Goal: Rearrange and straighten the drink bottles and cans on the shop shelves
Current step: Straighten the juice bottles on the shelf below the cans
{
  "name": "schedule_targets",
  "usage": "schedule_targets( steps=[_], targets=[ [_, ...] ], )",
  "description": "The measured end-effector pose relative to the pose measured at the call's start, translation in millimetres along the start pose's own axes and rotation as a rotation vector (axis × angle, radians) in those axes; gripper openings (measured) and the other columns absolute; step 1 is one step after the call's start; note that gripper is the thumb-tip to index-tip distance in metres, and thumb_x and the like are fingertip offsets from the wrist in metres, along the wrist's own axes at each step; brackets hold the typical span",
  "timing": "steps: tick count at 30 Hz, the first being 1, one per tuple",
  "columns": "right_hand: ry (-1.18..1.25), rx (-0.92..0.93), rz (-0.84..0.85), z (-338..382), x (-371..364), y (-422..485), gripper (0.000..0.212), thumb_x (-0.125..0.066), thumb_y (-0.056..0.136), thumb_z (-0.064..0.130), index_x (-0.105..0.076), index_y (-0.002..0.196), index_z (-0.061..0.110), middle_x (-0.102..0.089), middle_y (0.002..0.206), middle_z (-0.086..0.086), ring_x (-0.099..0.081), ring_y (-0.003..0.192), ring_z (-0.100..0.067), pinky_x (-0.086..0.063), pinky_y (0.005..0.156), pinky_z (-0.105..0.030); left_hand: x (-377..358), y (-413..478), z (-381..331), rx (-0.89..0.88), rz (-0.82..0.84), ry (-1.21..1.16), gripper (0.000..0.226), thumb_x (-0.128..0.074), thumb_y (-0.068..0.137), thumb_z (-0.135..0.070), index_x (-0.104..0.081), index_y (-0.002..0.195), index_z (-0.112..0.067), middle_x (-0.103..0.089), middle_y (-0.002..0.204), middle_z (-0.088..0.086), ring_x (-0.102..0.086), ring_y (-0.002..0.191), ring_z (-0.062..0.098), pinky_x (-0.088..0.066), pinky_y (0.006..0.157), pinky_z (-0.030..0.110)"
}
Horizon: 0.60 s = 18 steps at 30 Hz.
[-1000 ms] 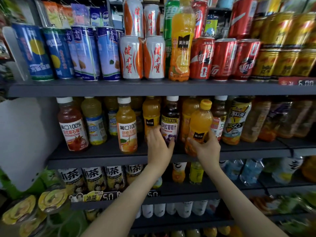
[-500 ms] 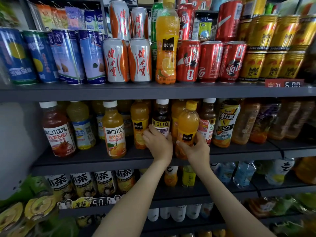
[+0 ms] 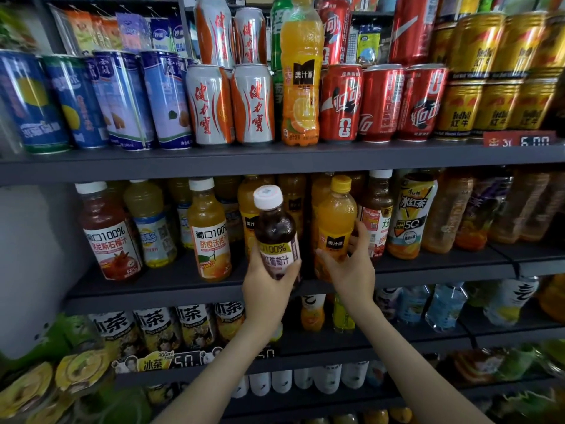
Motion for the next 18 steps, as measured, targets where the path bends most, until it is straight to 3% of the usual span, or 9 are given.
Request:
schedule_targets(
  steps=[3,6,9,12,14,16,18],
  targets=[
    [-0.034,0.085,0.075,12,-17,-4,0.095,-0.073,0.082,0.033,-0.007,0.150,0.039,-0.043,0.145,0.003,-0.054,0.122,-0.021,-0.049,0.092,-0.045,35,-6,-2,-0.002,-0.028,0.012,0.073,-0.079,0.074,-0.029,-0.045,0.137,-0.021,-0.060,0.116,-0.019,-0.056,0.108,-0.001,-0.044,0.087,0.009],
    [-0.140,0.128,0.145,24,-40,-4,0.094,-0.064,0.089,0.037,0.007,0.151,0.035,-0.028,0.156,-0.004,-0.054,0.120,-0.028,-0.048,0.083,-0.038,63,-6,-11,-0.038,-0.054,0.044,0.073,-0.079,0.071,-0.036,-0.048,0.136,-0.023,-0.064,0.119,-0.011,-0.059,0.109,0.003,-0.050,0.093,0.026],
    [-0.172,0.177,0.124,31,-60,-2,0.091,-0.061,0.092,0.036,0.007,0.152,0.028,-0.028,0.154,-0.007,-0.054,0.119,-0.028,-0.048,0.079,-0.033,81,-4,-21,-0.011,-0.068,0.014,0.058,-0.080,0.071,-0.032,-0.050,0.117,-0.048,-0.064,0.106,-0.023,-0.059,0.100,-0.009,-0.047,0.083,0.009],
    [-0.195,0.195,0.094,32,-74,4,0.095,-0.062,0.091,0.035,0.009,0.153,0.023,-0.031,0.150,-0.012,-0.043,0.130,-0.028,-0.049,0.090,-0.037,91,1,-22,0.009,-0.080,0.006,0.057,-0.081,0.072,-0.028,-0.044,0.104,-0.058,-0.060,0.097,-0.032,-0.056,0.092,-0.019,-0.043,0.074,0.000],
    [-0.247,0.205,0.056,30,-78,4,0.100,-0.067,0.088,0.032,0.007,0.154,0.016,-0.037,0.143,-0.015,-0.038,0.130,-0.030,-0.044,0.098,-0.038,95,2,-18,0.016,-0.072,0.012,0.060,-0.080,0.072,-0.028,-0.048,0.117,-0.051,-0.061,0.102,-0.029,-0.055,0.095,-0.018,-0.044,0.078,0.003],
    [-0.272,0.235,0.013,25,-80,0,0.103,-0.073,0.084,0.025,0.001,0.154,0.009,-0.042,0.135,-0.017,-0.039,0.125,-0.033,-0.041,0.101,-0.042,97,4,-11,0.026,-0.060,0.019,0.070,-0.080,0.071,-0.031,-0.049,0.134,-0.033,-0.063,0.111,-0.020,-0.057,0.101,-0.012,-0.047,0.085,0.012],
    [-0.291,0.261,-0.014,21,-83,-3,0.101,-0.073,0.083,0.022,-0.003,0.153,0.006,-0.045,0.128,-0.018,-0.043,0.120,-0.034,-0.041,0.101,-0.043,98,5,-7,0.029,-0.045,0.030,0.071,-0.080,0.071,-0.033,-0.050,0.135,-0.027,-0.064,0.111,-0.017,-0.058,0.101,-0.007,-0.049,0.088,0.020]
  ],
)
Point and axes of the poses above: each hand's wrist, its own y-axis towards the middle knuckle, its own x-axis out of the back of the hand, z = x × y, the point moved 4 cm from there along y, towards the middle knuckle
